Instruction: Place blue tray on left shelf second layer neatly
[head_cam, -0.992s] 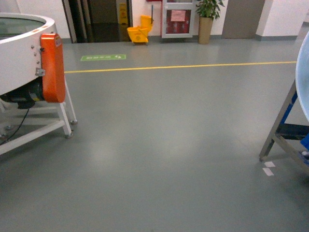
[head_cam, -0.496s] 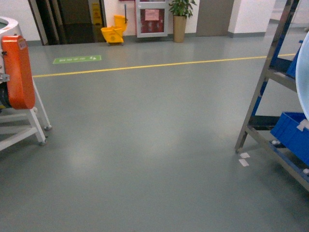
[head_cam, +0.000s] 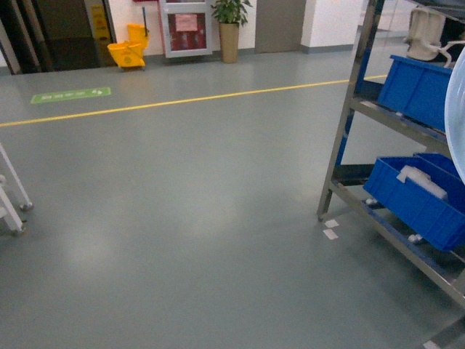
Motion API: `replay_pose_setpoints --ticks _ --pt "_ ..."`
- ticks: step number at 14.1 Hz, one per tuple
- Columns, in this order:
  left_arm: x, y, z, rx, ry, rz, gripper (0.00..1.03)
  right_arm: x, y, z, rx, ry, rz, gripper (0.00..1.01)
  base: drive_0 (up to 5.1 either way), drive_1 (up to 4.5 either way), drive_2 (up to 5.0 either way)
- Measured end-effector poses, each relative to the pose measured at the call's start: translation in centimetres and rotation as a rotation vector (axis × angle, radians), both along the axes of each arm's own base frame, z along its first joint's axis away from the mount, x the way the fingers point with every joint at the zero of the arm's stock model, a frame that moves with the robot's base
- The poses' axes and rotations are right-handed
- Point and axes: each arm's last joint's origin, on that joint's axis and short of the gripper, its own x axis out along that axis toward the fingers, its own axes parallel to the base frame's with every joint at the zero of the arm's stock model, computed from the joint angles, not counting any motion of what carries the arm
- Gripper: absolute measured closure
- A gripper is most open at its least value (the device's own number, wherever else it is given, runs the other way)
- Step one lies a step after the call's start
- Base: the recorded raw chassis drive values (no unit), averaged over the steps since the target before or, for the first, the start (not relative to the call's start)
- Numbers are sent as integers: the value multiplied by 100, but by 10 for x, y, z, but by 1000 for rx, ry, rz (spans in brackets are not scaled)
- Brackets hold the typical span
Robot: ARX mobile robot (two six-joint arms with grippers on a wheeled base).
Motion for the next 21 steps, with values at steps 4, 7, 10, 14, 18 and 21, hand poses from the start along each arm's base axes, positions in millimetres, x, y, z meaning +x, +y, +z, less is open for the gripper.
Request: replay_pose_setpoints --ticks 4,7,10,14,18,21 --pt "0 0 0 0 0 0 5 0 0 0 0 0 0 99 -149 -149 -149" --pt "0 0 0 0 1 0 5 0 0 0 0 0 0 99 -144 -144 -144" --pt "0 0 0 0 -2 0 5 0 0 0 0 0 0 99 -141 -141 -141" --pt "0 0 0 0 2 0 5 0 0 0 0 1 0 99 -141 -141 -141" --pt "0 0 0 0 1 0 5 0 0 0 0 -3 0 99 -141 -141 -141" --pt "0 0 -1 0 8 0 5 1 0 -1 1 5 0 99 -141 -141 -141"
